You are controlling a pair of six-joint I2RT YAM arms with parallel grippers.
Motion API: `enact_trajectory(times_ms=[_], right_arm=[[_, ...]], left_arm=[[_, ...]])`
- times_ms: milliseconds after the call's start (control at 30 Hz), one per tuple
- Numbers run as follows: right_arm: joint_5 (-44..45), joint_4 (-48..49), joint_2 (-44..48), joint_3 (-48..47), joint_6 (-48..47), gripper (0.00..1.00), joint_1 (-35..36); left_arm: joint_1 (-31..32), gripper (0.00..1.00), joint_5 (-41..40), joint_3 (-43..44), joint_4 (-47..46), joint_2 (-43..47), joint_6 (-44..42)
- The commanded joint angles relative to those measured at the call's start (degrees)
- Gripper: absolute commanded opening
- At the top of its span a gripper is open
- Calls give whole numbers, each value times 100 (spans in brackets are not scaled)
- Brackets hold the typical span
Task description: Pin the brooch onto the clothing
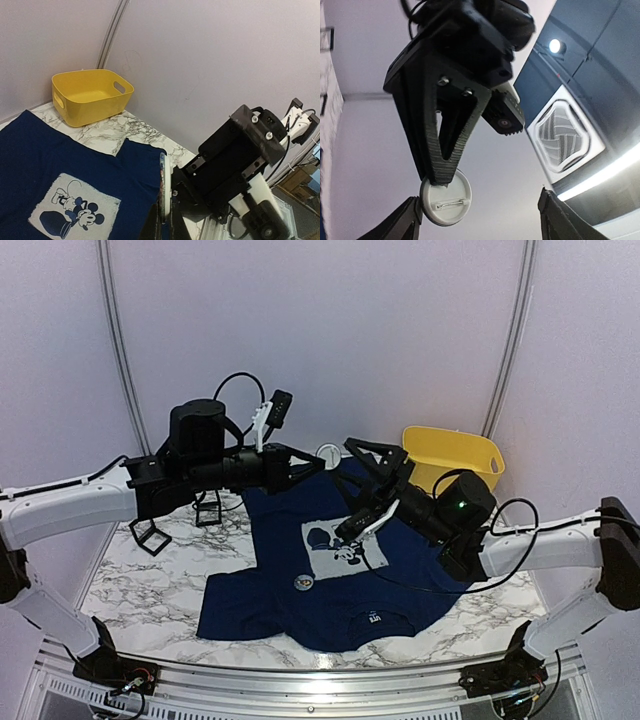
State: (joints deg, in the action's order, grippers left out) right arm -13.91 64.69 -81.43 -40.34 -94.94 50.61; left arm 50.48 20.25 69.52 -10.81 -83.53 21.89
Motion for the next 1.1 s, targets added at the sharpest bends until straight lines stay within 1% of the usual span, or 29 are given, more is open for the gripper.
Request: enact_trajectory(times_ms=[0,33,67,100,133,167,200,267,333,433,467,567,600,667,733,800,833,900,967,1067], right_arm=[[387,-430,631,-449,3695,83,10],[186,-1310,765,-729,4385,85,-57],[-255,-2271,840,-1089,5043,94,-169],[-820,-3109,838,-1459,5728,98,-355],[-1559,-3782,774,-1808,6313,98,-574],[-2486,-4300,682,-2063,6924,99,-805],[-3044,-4445,578,-2253,7521,98,-1028],[-4004,-4291,337,-2412,8719,98,-1374],[-4422,-4176,41,-2573,9773,98,-1538],[-4658,-4228,-331,-2799,10686,85,-1514],[-4709,-4113,-383,-2769,10854,80,-1485],[-4536,-3713,-313,-2486,11042,76,-1363],[-4450,-3694,-303,-2470,11047,72,-1326],[-4405,-3678,-348,-2514,11075,60,-1253],[-4427,-3562,-400,-2541,11156,52,-1211],[-4394,-3583,-474,-2600,11163,41,-1204],[-4380,-3696,-530,-2658,11122,37,-1205],[-4361,-3925,-637,-2788,11028,34,-1209],[-4349,-3957,-679,-2830,11001,32,-1201],[-4310,-3932,-703,-2834,11009,25,-1154]], left_arm=[[0,0,-693,-261,-71,384,-611],[17,0,-762,-310,-71,417,-734],[46,0,-816,-355,-71,475,-840],[61,0,-847,-405,-71,518,-945],[85,0,-881,-457,-71,551,-1047],[107,0,-915,-521,-71,620,-1121],[124,0,-944,-560,-73,667,-1205],[158,0,-991,-625,-79,748,-1346],[209,0,-1005,-663,-80,809,-1480],[274,0,-997,-701,-109,877,-1635],[285,0,-997,-707,-114,890,-1657],[313,0,-973,-733,-116,907,-1670],[318,0,-959,-737,-115,905,-1675],[329,0,-946,-738,-117,894,-1673],[339,0,-944,-733,-115,879,-1662],[340,0,-944,-729,-117,871,-1662],[344,0,-944,-721,-122,872,-1662],[349,0,-939,-705,-123,872,-1662],[357,0,-944,-694,-125,875,-1662],[368,0,-944,-702,-123,889,-1662]])
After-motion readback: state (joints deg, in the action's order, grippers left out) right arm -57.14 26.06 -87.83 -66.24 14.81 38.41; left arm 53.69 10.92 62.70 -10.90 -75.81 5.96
